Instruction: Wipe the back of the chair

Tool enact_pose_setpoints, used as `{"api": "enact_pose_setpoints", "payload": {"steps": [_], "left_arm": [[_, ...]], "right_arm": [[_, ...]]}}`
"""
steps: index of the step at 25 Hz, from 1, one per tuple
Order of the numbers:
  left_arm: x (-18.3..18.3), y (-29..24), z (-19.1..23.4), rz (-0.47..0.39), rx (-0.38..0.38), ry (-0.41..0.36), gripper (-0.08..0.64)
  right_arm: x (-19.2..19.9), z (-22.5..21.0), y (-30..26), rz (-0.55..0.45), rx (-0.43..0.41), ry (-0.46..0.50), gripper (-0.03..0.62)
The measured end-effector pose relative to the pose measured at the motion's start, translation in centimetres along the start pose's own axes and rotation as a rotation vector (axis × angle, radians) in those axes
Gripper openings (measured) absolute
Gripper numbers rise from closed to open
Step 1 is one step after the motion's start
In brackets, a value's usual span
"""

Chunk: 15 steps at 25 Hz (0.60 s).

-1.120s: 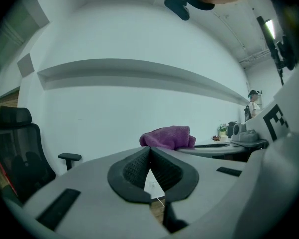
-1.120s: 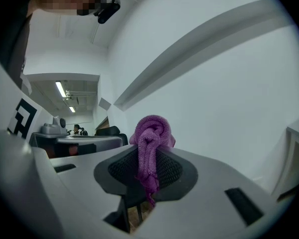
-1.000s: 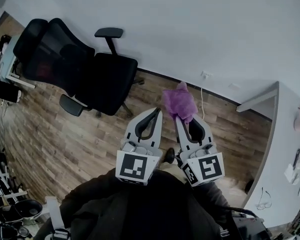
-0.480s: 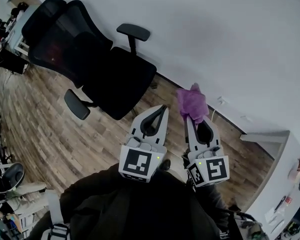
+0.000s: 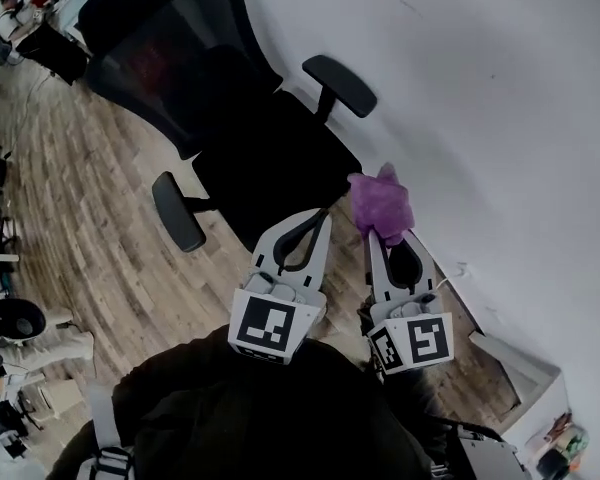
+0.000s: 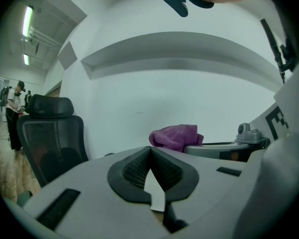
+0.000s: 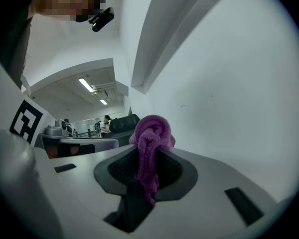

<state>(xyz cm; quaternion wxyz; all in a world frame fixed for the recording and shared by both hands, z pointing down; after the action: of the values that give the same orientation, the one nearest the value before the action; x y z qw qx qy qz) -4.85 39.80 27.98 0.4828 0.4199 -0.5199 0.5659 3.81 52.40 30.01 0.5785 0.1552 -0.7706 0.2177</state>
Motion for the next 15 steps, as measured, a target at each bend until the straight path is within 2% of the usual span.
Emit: {"api": "enact_pose_setpoints", "payload": {"steps": [4,9,15], "left_arm": [[-0.8,1.2,5.0,-0.021,-0.162,0.021,0.003],[-2.4,2.9,9.5,-0.077,-0.312,0.043,0.003],[-3.2,4.6,14.0,-0.083,-0.514,0.033,0.003]], "right_arm": [[-1.2,2.5,-5.7,0.012,-0.142,0.034,0.084],[-3.5,6.0,-10.9,-0.001,-0.280,0.091,0.084],[-5.1,9.6,-17.6,-0.009,-0.466,0.148,0.084]]}}
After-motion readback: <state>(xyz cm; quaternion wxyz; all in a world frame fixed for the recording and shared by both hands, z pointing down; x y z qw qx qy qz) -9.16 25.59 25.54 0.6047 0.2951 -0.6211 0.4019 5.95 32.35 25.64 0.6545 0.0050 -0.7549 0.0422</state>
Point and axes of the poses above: the fingertips, and each gripper's own axes: y backward along the fingers, z to its left, x out of its underside, the point moved 8 cm from there along y, backward along the fingers, and after that the axes turned 9 degrees about x, right-handed, at the moved point
